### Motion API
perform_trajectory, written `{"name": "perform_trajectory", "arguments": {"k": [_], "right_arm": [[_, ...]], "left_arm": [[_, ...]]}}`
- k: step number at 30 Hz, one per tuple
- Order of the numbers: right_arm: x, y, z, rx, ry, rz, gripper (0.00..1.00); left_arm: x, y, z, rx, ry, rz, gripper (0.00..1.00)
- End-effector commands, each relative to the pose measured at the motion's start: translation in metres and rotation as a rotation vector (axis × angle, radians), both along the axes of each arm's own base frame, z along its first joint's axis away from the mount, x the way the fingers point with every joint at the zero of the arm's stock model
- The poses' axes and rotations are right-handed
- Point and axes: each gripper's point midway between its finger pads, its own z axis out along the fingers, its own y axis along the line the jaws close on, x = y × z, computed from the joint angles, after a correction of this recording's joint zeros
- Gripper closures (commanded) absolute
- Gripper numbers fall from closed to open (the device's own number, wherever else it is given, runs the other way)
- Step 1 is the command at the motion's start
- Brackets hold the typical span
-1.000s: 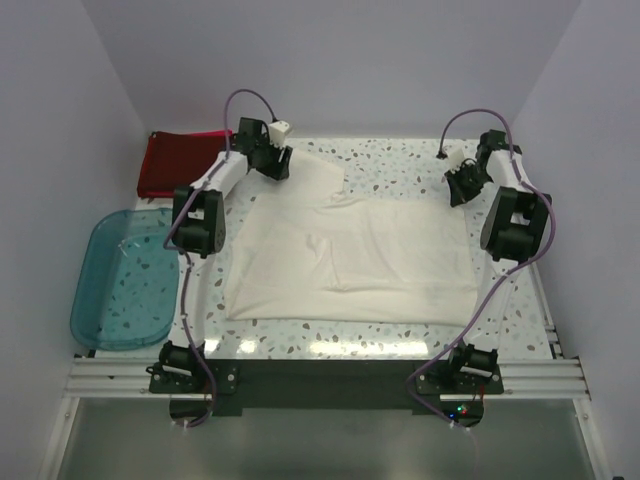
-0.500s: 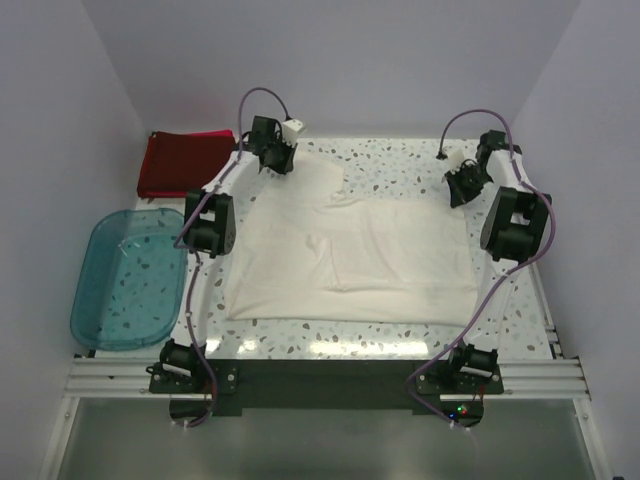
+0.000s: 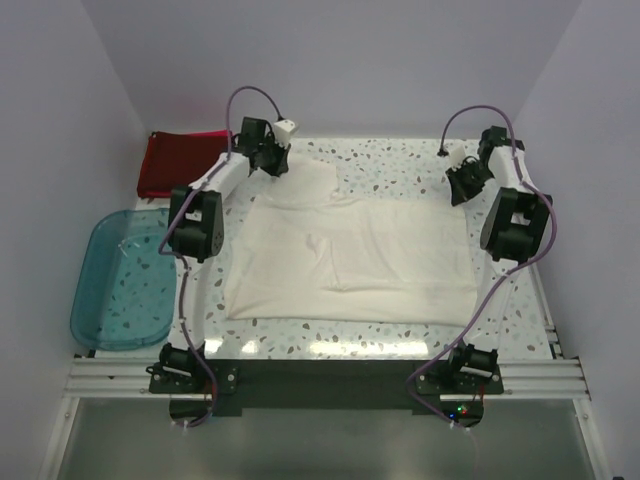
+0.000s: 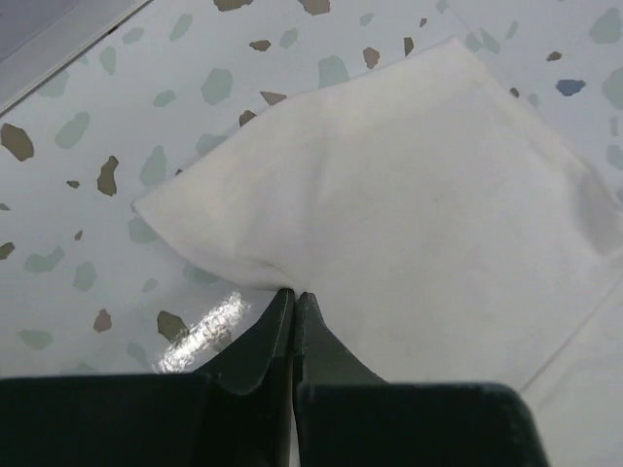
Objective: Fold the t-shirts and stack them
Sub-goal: Fold the tshirt
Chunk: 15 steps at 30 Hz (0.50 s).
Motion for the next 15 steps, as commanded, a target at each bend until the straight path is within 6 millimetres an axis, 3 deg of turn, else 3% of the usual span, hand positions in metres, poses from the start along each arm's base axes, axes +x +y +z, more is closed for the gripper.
{"name": "perform_trajectory", "arguments": {"k": [1, 2, 4, 6, 10, 11, 12, 13, 15], "right_arm": [[0.002, 0.003, 0.045, 0.005, -0.082, 0.034, 1.00], [0.000, 0.002, 0.049, 0.003, -0.086, 0.038, 1.00], [-0.005, 0.001, 0.051, 0.005, -0.081, 0.043, 1.00], [-0.010, -0.001, 0.057, 0.006, -0.088, 0.045, 1.00], [-0.017, -0.001, 0.069, 0.016, -0.108, 0.058, 1.00], [-0.020, -0.001, 0.069, 0.017, -0.104, 0.061, 1.00], [-0.023, 0.000, 0.074, 0.016, -0.111, 0.070, 1.00], [-0.026, 0.003, 0.076, 0.021, -0.107, 0.078, 1.00], [-0.033, 0.005, 0.078, 0.028, -0.102, 0.092, 1.00]], "left_arm": [[0.004, 0.000, 0.120, -0.077, -0.265, -0.052, 1.00], [-0.001, 0.001, 0.137, -0.079, -0.290, -0.058, 1.00], [-0.010, 0.002, 0.136, -0.072, -0.286, -0.073, 1.00], [-0.018, 0.006, 0.152, -0.070, -0.310, -0.082, 1.00], [-0.039, 0.011, 0.151, -0.062, -0.293, -0.106, 1.00], [-0.045, 0.011, 0.159, -0.063, -0.305, -0.112, 1.00], [-0.051, 0.012, 0.152, -0.058, -0.290, -0.122, 1.00], [-0.057, 0.013, 0.160, -0.056, -0.302, -0.124, 1.00], [-0.068, 0.015, 0.153, -0.048, -0.277, -0.134, 1.00]]}}
